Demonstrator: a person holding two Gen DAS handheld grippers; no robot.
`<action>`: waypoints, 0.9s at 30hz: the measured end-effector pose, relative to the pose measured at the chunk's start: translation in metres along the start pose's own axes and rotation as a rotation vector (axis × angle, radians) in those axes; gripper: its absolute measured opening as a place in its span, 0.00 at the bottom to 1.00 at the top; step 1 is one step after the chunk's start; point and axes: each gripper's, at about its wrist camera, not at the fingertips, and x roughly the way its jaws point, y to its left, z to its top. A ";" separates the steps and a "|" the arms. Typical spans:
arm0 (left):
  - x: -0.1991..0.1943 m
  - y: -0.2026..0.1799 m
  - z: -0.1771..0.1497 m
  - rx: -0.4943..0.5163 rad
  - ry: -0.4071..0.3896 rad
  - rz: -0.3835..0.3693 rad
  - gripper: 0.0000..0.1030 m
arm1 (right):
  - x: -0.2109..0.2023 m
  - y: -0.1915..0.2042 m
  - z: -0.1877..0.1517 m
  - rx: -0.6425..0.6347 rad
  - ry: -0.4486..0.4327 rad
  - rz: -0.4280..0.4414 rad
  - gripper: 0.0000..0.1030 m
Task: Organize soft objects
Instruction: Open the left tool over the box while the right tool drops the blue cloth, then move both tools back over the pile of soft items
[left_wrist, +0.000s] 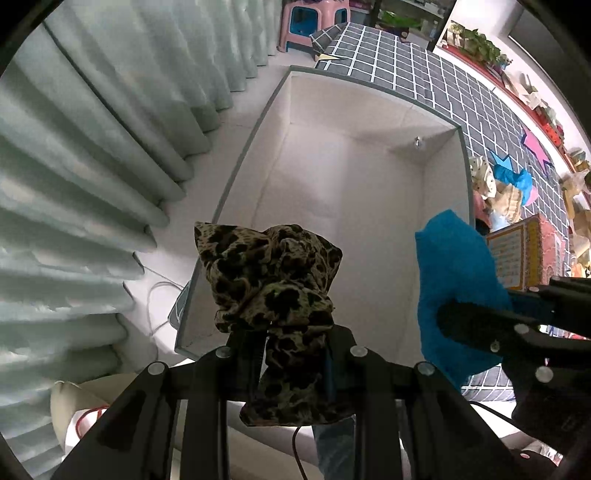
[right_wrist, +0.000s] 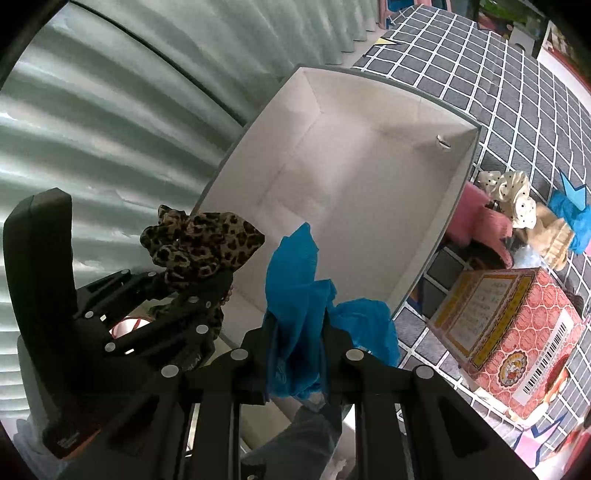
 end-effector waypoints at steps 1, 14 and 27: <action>0.000 0.000 -0.001 0.002 -0.004 0.002 0.28 | 0.000 0.000 0.000 0.000 0.001 -0.001 0.19; -0.008 -0.002 -0.007 0.009 -0.062 0.010 0.84 | -0.004 0.001 -0.001 -0.010 -0.017 -0.003 0.59; -0.023 0.005 0.004 -0.067 -0.072 -0.067 1.00 | -0.044 -0.004 0.002 -0.008 -0.125 -0.068 0.99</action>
